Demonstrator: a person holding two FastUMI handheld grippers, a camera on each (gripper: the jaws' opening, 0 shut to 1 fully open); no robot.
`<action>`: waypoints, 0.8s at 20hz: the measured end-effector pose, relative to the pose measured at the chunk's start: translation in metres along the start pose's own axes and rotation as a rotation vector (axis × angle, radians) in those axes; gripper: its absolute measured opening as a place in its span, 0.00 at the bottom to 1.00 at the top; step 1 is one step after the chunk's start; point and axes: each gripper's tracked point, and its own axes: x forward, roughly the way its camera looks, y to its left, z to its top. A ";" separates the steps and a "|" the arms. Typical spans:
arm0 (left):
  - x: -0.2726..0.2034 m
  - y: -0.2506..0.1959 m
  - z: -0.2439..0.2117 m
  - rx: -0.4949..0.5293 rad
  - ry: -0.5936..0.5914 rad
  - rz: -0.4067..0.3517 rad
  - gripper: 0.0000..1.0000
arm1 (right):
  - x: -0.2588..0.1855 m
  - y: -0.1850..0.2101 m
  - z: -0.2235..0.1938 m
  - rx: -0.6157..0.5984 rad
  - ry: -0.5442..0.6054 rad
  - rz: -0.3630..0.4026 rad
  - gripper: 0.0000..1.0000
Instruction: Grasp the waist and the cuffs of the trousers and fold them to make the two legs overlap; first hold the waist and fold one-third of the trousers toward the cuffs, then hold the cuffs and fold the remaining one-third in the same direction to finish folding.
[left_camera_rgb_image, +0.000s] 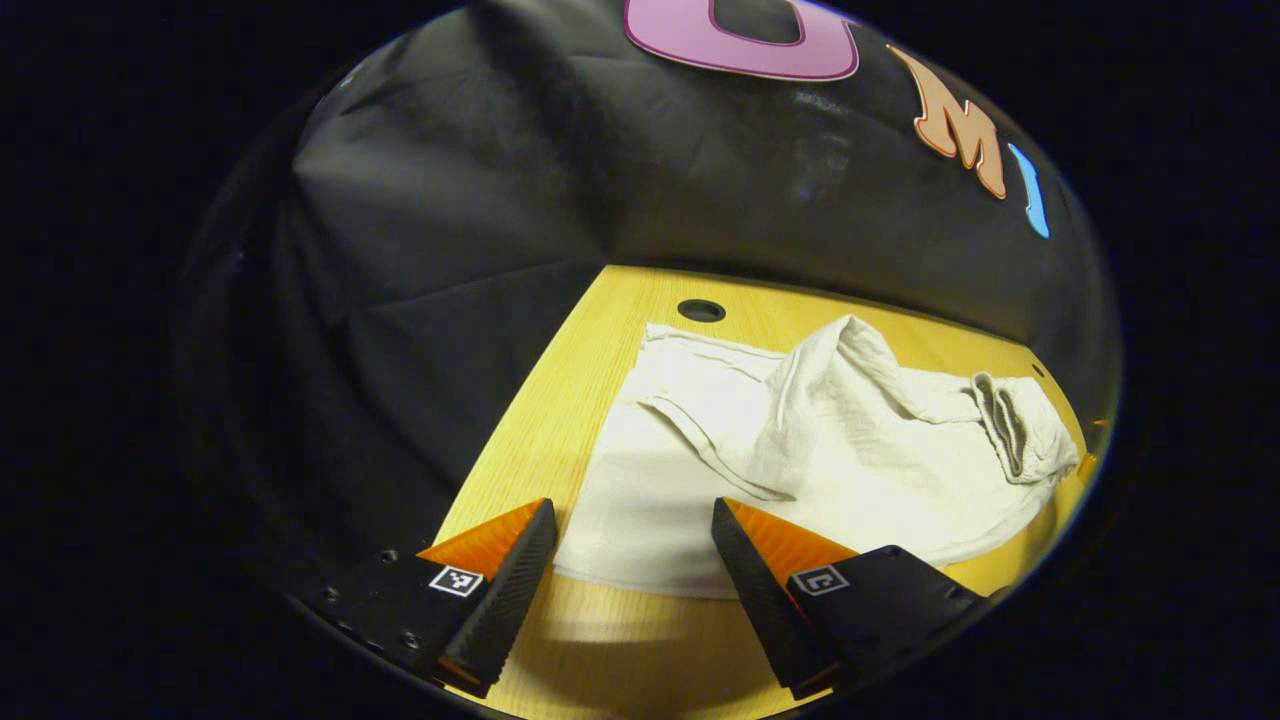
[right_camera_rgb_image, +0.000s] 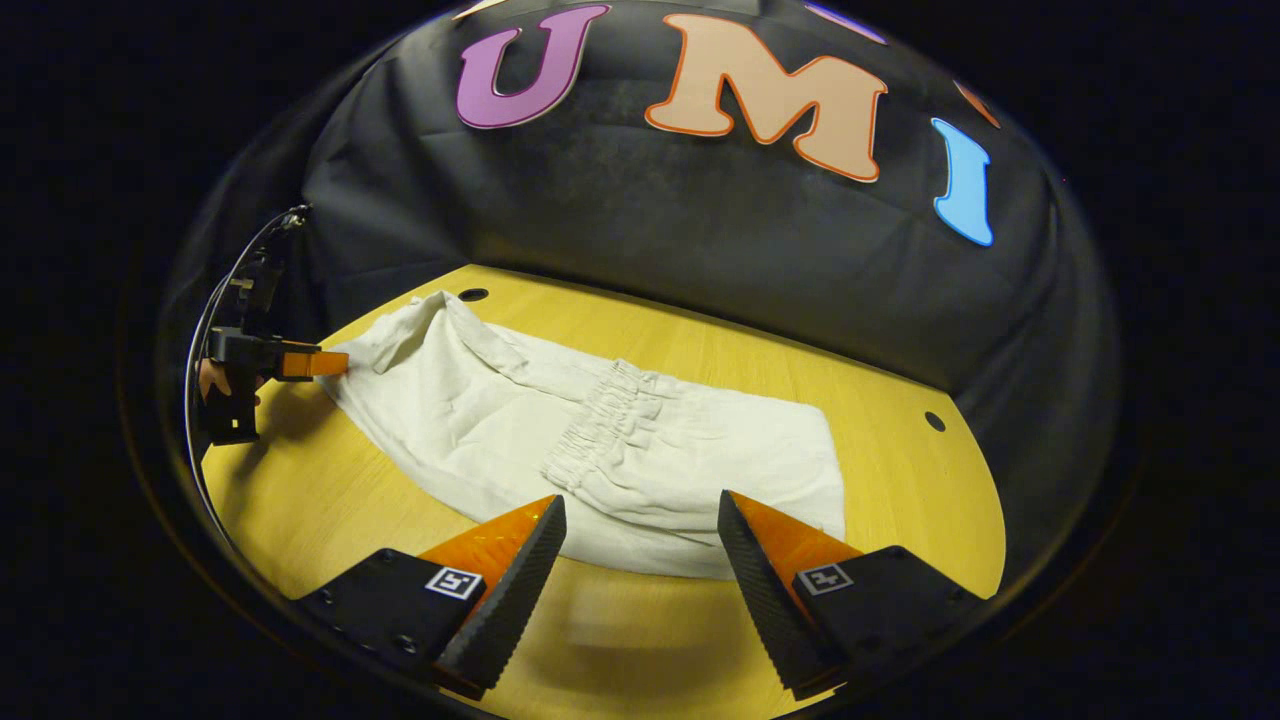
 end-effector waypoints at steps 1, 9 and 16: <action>0.002 0.001 0.003 0.004 -0.009 0.004 0.96 | -0.002 -0.005 -0.003 0.006 0.005 -0.008 0.98; 0.002 -0.023 0.002 0.018 0.006 -0.005 0.53 | -0.009 -0.032 -0.034 0.059 0.050 -0.038 0.98; -0.002 -0.035 0.005 0.003 0.013 0.005 0.00 | -0.017 -0.054 -0.033 0.078 0.028 -0.047 0.98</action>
